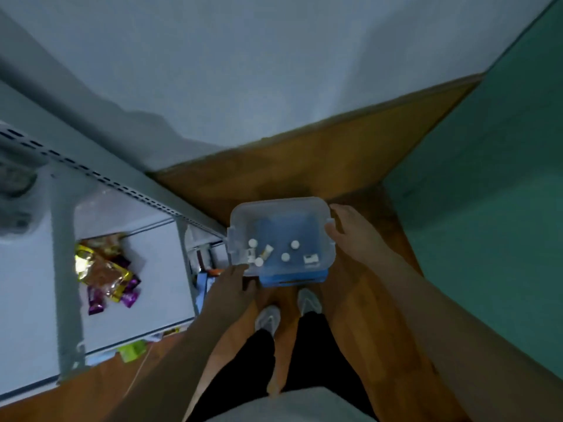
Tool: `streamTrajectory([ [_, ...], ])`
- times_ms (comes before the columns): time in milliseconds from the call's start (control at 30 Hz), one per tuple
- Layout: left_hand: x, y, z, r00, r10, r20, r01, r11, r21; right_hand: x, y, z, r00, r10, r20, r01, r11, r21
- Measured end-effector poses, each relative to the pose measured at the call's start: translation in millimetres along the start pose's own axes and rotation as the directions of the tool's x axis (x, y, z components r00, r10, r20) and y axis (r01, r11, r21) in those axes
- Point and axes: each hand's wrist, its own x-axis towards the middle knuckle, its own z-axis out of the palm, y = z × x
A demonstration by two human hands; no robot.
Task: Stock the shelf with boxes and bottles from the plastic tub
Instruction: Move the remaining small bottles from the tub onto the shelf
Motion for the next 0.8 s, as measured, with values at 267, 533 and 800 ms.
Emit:
streamTrajectory([
  [267, 96, -16, 61, 0.989, -0.147, -0.003, 0.147, 0.989, 0.003, 101, 52, 113, 0.961, -0.060, 0.270, 0.086, 0.993, -0.086],
  [533, 222, -58, 152, 0.958, -0.256, 0.130, 0.242, 0.964, 0.115, 175, 113, 222, 0.946, -0.019, 0.322, 0.082, 0.980, -0.182],
  [800, 283, -81, 209, 0.908, -0.385, 0.165, 0.352, 0.915, 0.197, 217, 138, 287, 0.936, -0.031, 0.350, 0.092, 0.983, -0.160],
])
